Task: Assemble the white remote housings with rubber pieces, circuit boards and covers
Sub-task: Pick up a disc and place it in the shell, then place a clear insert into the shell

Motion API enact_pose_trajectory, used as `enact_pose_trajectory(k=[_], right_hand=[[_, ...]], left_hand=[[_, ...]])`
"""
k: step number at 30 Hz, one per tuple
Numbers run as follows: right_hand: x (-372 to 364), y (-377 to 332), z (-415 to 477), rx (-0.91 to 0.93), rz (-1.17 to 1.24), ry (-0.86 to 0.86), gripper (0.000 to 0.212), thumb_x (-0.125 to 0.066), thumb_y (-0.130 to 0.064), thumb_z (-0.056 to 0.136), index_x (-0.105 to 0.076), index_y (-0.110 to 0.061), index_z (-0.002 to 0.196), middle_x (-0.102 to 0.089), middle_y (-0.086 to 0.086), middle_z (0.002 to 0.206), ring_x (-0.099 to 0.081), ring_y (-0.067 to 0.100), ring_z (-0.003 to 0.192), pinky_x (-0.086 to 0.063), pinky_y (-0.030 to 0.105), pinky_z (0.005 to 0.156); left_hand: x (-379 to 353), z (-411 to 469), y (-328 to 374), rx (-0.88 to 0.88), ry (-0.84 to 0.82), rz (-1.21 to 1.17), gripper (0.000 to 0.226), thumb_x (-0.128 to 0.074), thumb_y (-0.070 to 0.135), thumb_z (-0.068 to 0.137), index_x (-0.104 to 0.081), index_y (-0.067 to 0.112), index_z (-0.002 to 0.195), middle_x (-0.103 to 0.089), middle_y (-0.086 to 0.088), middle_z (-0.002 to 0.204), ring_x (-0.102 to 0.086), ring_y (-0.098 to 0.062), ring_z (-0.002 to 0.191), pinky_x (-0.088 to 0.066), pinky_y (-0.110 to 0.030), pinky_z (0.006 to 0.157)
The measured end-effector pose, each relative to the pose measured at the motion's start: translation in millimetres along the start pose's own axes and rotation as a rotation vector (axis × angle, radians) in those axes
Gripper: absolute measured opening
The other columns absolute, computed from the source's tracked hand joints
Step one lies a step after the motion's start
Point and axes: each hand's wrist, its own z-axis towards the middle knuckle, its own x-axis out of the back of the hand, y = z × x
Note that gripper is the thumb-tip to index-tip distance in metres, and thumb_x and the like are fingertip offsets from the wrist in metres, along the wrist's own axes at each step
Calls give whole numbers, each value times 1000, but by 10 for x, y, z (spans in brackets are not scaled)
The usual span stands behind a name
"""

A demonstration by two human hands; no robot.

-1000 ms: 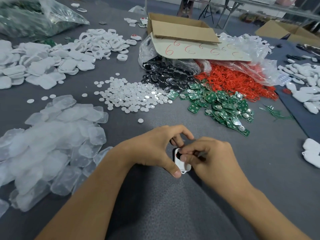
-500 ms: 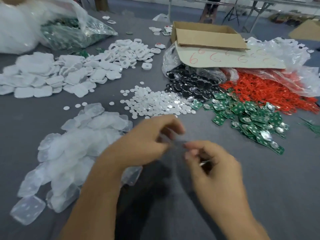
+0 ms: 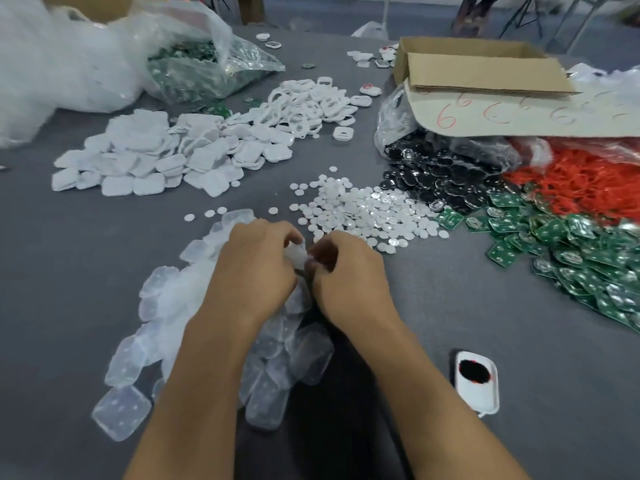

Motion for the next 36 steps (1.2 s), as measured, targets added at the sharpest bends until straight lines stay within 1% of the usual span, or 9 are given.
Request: enact_pose_trajectory(k=[5,8,10,12,17,21,28,32,36], right_hand=[[387,150,-138,-91,217,59,9,-67,-21,91,-65,-27,96,-65,-12,79,-58,-2,67,-41,15,59],[761,248,-362,-141,454,-14,19,-66,-20,94,-68,-25,111,-66,-15,73,-58,0,65,-46,21,66],[1023,316,-548,-127,522,-76,21,-64,-11,95,-69,-22,112,-62,-16,66,-56,6,66,-44,28,68],[1248,366,-712,-111,522,-103,17,-65,-9,94,-72,-19,105,-64,-8,71,-55,10,70,-42,31,68],[1570,492,-995,-101,523,-93,16,-64,-12,94,-69,-19,108,-69,11,89,-58,16,78,-46,36,74],[1662,617,-1154,-99,586,-121,34,-63,-5,93,-64,-25,120,-64,10,82,-60,15,75,-50,25,75],[1580,743,-1339,-232,628,-84,24,-72,-34,80,-77,-12,91,-69,20,84,-55,20,74,-42,35,71],[1517,796,-1385,-290,706,5,20,-71,-31,81,-76,-11,84,-66,10,72,-53,15,66,-46,19,58],[1475,788,-1425,-282,710,-35,21,-71,-36,80,-76,-15,82,-66,9,71,-53,13,63,-45,17,56]], left_hand=[[4,-25,73,12,5,55,42,-62,1,85,-71,23,120,-64,-6,118,-57,-26,110,-49,-42,95],[19,-131,278,-51,110,-187,41,-64,7,92,-65,28,127,-61,2,125,-56,-14,116,-41,-21,97],[15,-267,498,-74,-18,-550,33,-71,27,94,-64,36,125,-69,13,113,-64,-1,101,-46,-11,87],[-51,-423,704,-56,-245,-811,40,-77,42,82,-65,37,120,-77,12,99,-71,-3,91,-53,-16,84],[-323,-670,920,18,-385,-905,61,-81,52,66,-62,45,124,-72,11,115,-69,0,104,-56,-27,90],[-422,-829,1010,-7,-575,-1159,49,-81,28,80,-65,34,126,-77,-4,102,-73,-14,98,-56,-25,86],[-525,-1011,1054,16,-493,-1115,35,-80,18,88,-68,34,116,-78,-8,96,-75,-23,95,-59,-30,87],[-555,-1060,1075,20,-482,-1135,31,-80,19,88,-70,34,113,-78,-7,94,-76,-20,90,-58,-23,75],[-634,-1093,1114,82,-371,-1179,28,-80,26,80,-71,34,106,-78,-7,90,-75,-15,82,-57,-23,73]])
